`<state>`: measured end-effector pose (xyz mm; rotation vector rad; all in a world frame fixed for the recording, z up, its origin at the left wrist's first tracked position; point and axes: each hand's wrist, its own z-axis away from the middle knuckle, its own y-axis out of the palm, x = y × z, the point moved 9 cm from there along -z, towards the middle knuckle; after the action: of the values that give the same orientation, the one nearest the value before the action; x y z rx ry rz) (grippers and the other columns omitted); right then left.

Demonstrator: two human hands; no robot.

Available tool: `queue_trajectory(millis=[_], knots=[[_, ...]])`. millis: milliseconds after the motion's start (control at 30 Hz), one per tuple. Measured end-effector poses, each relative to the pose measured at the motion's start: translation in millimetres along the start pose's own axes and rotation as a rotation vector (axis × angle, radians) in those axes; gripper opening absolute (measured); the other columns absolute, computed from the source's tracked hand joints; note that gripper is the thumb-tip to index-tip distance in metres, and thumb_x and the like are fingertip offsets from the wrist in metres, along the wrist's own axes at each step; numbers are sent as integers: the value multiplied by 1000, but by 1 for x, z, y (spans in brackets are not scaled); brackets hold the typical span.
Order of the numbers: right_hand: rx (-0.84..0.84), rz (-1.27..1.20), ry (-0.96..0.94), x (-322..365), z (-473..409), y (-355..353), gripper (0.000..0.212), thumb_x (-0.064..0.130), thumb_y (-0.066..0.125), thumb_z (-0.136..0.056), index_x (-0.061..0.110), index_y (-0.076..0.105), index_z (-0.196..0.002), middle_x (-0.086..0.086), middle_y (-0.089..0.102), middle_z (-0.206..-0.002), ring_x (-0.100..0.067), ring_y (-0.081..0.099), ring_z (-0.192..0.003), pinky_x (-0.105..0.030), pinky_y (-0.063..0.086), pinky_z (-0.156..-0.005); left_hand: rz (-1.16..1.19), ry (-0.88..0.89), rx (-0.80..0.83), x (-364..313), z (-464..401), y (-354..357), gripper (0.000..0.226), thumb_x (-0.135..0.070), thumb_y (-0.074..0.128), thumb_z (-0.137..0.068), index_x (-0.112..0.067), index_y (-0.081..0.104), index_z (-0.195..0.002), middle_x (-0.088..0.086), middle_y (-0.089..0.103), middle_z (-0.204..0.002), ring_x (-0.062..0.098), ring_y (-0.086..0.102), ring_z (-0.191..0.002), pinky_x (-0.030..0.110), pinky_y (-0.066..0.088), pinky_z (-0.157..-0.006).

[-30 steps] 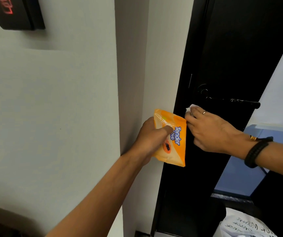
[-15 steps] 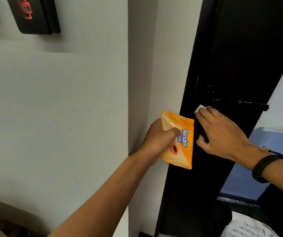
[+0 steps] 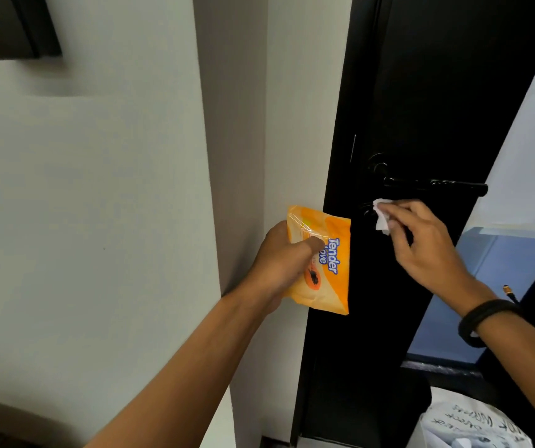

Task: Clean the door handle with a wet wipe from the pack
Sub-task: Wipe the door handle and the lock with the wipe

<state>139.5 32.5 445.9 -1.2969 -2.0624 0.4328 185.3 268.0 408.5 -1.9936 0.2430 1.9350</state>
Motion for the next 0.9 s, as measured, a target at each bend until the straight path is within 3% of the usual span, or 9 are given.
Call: queue_trajectory(millis=[100,233,300,433,500,633,767,900], knots=[[-117,-50,74,-9,3,3,36,5,68,-97,9,68,-132,-1,61,-115,-5,62,-98,-7,45,-95,-2,5,-20,0,-1,0,7,-25,68,-97,-29,67,-103,3,80,-111,25,77,-100,52,62,-97],[-471,-380,477,-34,34,26,23,7,77,-90,5,75,-113,-1,74,-94,2,70,-79,-18,57,-80,8,7,-49,2,0,-1,7,-22,67,-97,-26,68,-102,4,81,-108,27,78,-98,53,62,-96],[-612,-622,664,-37,49,53,19,3,80,-86,1,75,-104,-8,76,-88,-4,72,-76,-27,58,-78,16,5,-59,2,0,0,7,-20,67,-96,-25,68,-101,5,81,-107,27,78,-97,53,62,-96],[-686,-831,858,-24,55,93,16,5,81,-85,-1,73,-98,-12,77,-85,-11,74,-69,-31,63,-71,1,2,-85,2,2,0,5,-18,68,-93,-22,71,-97,7,82,-102,29,79,-94,56,62,-95],[-689,-880,895,-24,56,96,16,6,81,-85,2,72,-98,-9,78,-86,-13,76,-71,-33,64,-75,-3,3,-96,2,2,0,7,-19,69,-92,-20,72,-98,7,83,-100,30,79,-94,57,61,-95],[-737,-802,771,-31,80,65,21,-2,74,-89,13,69,-102,-4,75,-92,-9,74,-82,-27,58,-81,16,-8,-102,4,0,-1,13,-22,69,-93,-22,71,-106,4,82,-104,27,78,-96,55,62,-96],[-612,-463,435,-19,58,28,26,0,68,-95,11,69,-119,-5,71,-107,-9,70,-97,-18,54,-86,18,4,-119,5,-6,-5,23,-29,69,-94,-24,67,-116,2,79,-112,27,76,-101,55,61,-96],[-501,-194,201,-5,25,17,23,4,68,-96,7,74,-118,-2,66,-104,-9,66,-88,-15,54,-81,40,5,-108,8,-8,-5,21,-27,69,-95,-23,67,-116,2,78,-111,25,76,-100,53,61,-96]])
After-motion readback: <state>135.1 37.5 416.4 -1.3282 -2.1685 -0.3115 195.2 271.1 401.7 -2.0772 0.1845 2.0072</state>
